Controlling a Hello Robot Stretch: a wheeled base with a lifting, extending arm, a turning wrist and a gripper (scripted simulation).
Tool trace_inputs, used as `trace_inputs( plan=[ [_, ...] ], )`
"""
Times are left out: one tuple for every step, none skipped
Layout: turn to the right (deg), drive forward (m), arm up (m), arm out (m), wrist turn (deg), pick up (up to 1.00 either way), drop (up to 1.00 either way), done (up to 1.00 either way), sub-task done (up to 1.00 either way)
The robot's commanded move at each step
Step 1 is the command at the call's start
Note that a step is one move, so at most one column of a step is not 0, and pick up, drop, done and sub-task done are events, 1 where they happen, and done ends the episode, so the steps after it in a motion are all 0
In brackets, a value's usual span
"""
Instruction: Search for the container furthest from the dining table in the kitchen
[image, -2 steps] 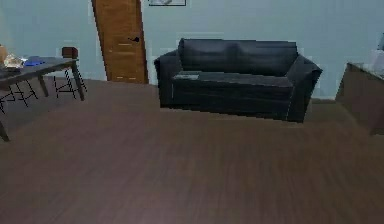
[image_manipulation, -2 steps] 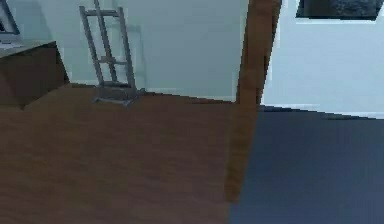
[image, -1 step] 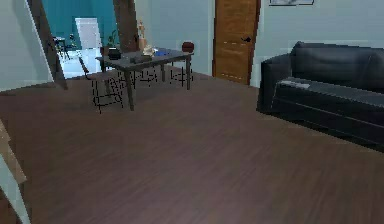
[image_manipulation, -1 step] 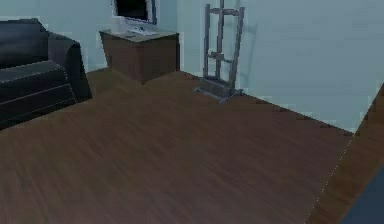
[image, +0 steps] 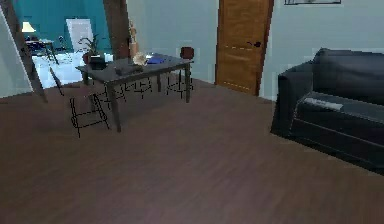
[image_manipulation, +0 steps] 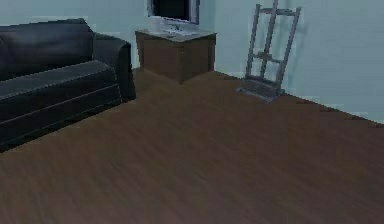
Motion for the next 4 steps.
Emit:
trace_inputs(
  plan=[
    [-45.0,0.00,0.00,0.00,0.0,0.00,0.00,0.00,0.00],
    [0.0,0.15,0.00,0.00,0.0,0.00,0.00,0.00,0.00],
    [6.0,0.00,0.00,0.00,0.0,0.00,0.00,0.00,0.00],
    [0.0,1.00,0.00,0.00,0.0,0.00,0.00,0.00,0.00]
  ],
)
